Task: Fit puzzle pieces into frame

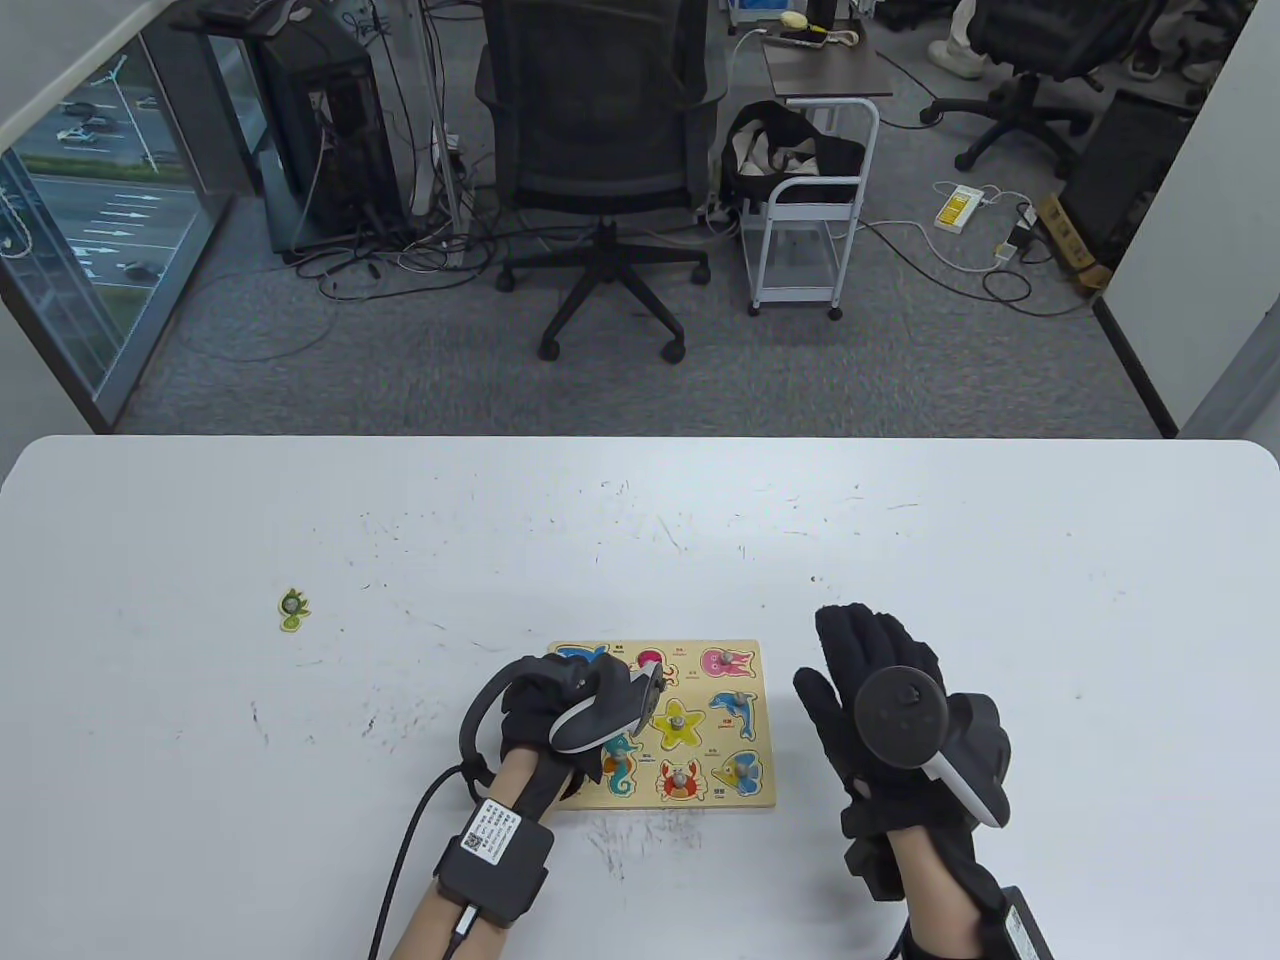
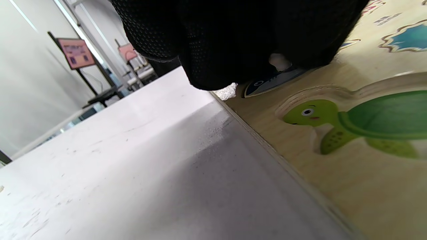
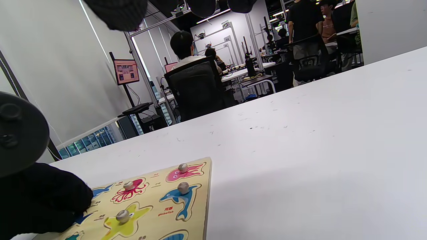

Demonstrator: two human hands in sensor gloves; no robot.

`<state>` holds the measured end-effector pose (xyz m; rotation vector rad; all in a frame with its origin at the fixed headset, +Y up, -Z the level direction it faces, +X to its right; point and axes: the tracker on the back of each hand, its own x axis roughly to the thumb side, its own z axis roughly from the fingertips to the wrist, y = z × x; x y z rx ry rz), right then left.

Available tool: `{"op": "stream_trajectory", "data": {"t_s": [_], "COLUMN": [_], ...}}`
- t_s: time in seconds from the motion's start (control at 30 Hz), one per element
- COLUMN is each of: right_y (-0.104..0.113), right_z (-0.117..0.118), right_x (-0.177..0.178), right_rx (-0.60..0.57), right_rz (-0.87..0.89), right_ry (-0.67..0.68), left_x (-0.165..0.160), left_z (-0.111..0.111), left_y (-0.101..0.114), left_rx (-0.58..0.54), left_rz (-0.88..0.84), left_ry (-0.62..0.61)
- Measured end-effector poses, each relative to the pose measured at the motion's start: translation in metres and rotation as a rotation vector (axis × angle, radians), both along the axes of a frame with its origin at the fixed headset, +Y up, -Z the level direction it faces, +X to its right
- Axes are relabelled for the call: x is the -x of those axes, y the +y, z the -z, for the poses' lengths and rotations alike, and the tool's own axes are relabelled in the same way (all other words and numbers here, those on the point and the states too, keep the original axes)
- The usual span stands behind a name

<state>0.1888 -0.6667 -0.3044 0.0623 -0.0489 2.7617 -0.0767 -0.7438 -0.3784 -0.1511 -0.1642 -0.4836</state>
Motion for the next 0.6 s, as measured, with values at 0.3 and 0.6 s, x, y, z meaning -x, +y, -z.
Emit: {"op": "stream_trajectory", "data": {"t_s": [0.3, 0.6], "right_y": [0.000, 0.002], "right_z": [0.000, -0.001], "right_x": [0.000, -0.003], "right_rx": [-0.004, -0.008], "right_rz": [0.002, 0.011], "right_ry": [0.001, -0.012], "left_x": [0.054, 0.147], "left_z": [0.004, 0.021], "left_y": [0.051, 0.081], "left_rx": [-0.023, -0.107], "left_rz": [-0.095, -0.070], "left_ry": [0.137, 0.396]}}
